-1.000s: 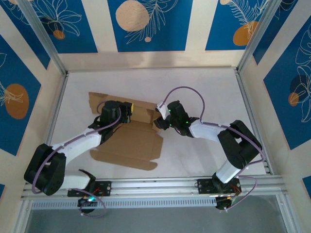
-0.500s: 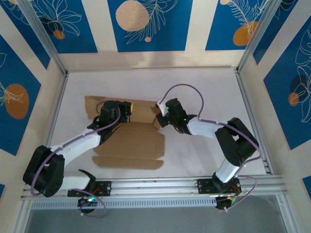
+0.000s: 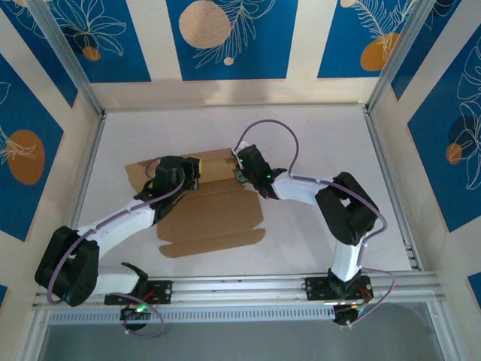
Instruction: Fold the paper box
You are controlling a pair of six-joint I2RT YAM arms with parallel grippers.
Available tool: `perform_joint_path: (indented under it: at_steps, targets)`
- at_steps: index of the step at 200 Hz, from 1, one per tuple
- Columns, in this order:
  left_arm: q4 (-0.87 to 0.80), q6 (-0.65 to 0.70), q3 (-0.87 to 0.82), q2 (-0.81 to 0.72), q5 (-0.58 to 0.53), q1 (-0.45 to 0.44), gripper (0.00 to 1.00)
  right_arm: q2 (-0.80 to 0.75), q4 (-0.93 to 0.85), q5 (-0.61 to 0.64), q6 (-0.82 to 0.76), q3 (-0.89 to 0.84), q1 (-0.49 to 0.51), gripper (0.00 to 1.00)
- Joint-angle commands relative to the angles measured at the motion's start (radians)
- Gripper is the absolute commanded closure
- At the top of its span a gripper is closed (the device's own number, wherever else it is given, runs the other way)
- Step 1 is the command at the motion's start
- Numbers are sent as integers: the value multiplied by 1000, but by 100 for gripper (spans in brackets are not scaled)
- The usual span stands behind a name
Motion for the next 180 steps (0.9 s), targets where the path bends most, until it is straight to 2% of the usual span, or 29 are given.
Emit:
perform_joint_path:
  at_steps: [1,63,98,122,150,165,180]
  targets:
    - [58,-10,20,-2,88,-42,100,73,-80,181,1,55,10,100]
    - [93,-25,9,35,81,-59,100,196,-151,411,111,171,29,100]
    - [100,-18,-4,34,68,-58,100,184,-13,289,19,99,25,100]
    - [24,59,6,-10,60,-32,100,148,128,220,-75,12,20,100]
    - [-100,151,6,-73,72,31,62,95,231,136,-147,-72,3,100]
    - [-144,191,-2,-106,102,82,49,56,264,66,-164,-117,-12,100]
    - [-201,251,9,-137,144,137,41,17,293,6,-181,-158,-30,100]
